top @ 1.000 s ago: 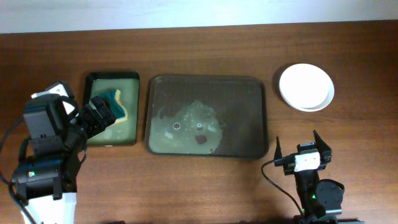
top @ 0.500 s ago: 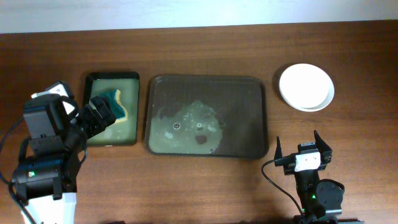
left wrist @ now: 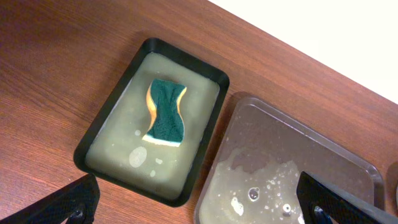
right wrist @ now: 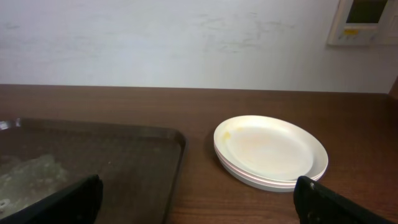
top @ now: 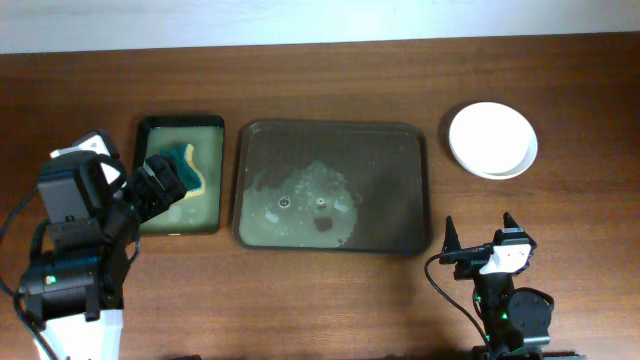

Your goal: Clean dirty plates on tray and stack at the side

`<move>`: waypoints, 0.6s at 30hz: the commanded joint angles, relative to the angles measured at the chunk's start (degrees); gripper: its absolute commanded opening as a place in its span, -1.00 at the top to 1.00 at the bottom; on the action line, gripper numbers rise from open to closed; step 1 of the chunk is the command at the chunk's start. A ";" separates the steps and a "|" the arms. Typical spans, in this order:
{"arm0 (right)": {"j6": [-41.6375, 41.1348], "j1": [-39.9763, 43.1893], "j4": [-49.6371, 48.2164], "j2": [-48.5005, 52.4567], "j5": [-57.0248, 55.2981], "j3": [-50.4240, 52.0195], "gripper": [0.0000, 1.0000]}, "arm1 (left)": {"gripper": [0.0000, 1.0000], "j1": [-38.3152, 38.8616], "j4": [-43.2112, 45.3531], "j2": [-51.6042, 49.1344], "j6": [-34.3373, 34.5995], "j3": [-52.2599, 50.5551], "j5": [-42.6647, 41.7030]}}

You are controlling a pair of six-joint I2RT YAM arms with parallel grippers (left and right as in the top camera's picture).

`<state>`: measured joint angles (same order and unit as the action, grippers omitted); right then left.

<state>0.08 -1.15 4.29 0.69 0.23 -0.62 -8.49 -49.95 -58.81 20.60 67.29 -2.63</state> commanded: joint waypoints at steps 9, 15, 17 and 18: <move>-0.59 0.42 0.42 -0.50 -0.74 0.31 -0.97 | -0.99 -0.31 0.13 0.39 0.52 0.33 -0.17; -0.59 0.42 0.42 -0.50 -0.74 0.31 -0.97 | -0.99 -0.31 -1.70 0.39 0.55 0.33 -0.15; -0.59 0.42 0.42 -0.48 -0.74 0.31 -0.97 | -0.99 2.25 -3.34 0.55 -0.94 -0.81 0.52; -0.59 0.42 0.42 -0.50 -0.74 0.31 -0.97 | -0.99 3.80 -3.37 1.03 -3.15 -1.88 1.36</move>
<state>-0.03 -1.15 4.29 0.69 0.23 -0.62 -7.90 -52.82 -58.81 20.56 67.29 -2.39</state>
